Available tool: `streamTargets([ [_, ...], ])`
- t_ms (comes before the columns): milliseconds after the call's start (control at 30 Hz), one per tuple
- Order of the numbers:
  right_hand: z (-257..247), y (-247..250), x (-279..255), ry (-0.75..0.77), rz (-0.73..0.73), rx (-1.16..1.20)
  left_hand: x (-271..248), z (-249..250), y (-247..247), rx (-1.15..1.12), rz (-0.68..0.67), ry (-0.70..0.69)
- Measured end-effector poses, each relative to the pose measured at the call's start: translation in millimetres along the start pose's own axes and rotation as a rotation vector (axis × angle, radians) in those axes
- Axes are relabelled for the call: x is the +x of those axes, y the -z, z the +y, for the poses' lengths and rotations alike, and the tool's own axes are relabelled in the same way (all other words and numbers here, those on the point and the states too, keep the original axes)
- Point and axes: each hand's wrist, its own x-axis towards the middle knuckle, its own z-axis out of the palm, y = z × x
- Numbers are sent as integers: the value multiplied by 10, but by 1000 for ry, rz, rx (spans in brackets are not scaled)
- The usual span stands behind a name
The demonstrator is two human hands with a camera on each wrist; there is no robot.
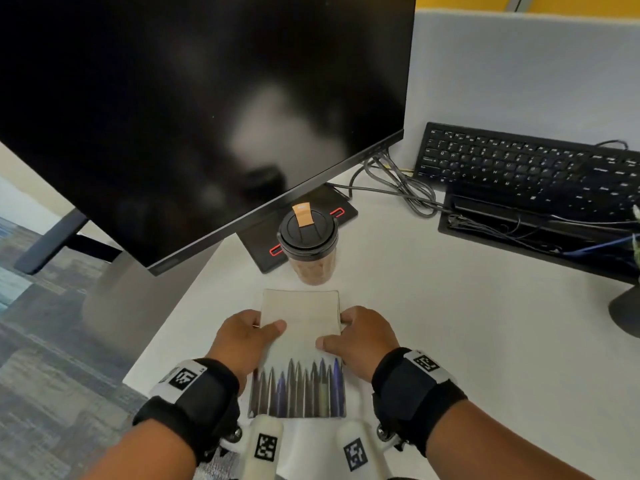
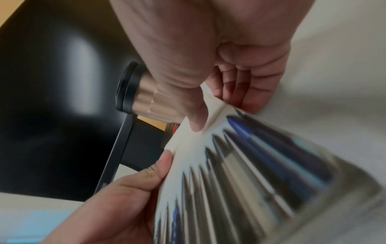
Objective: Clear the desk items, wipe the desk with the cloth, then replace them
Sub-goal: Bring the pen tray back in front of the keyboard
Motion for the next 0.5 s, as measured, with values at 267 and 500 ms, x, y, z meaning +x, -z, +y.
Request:
streamTargets([
  [267,497,398,-254,-134,60,421,-192,274,-492,-244,-331,117],
  [500,970,911,-339,-174,277,584,-375,573,-1176,-93,-523,104],
])
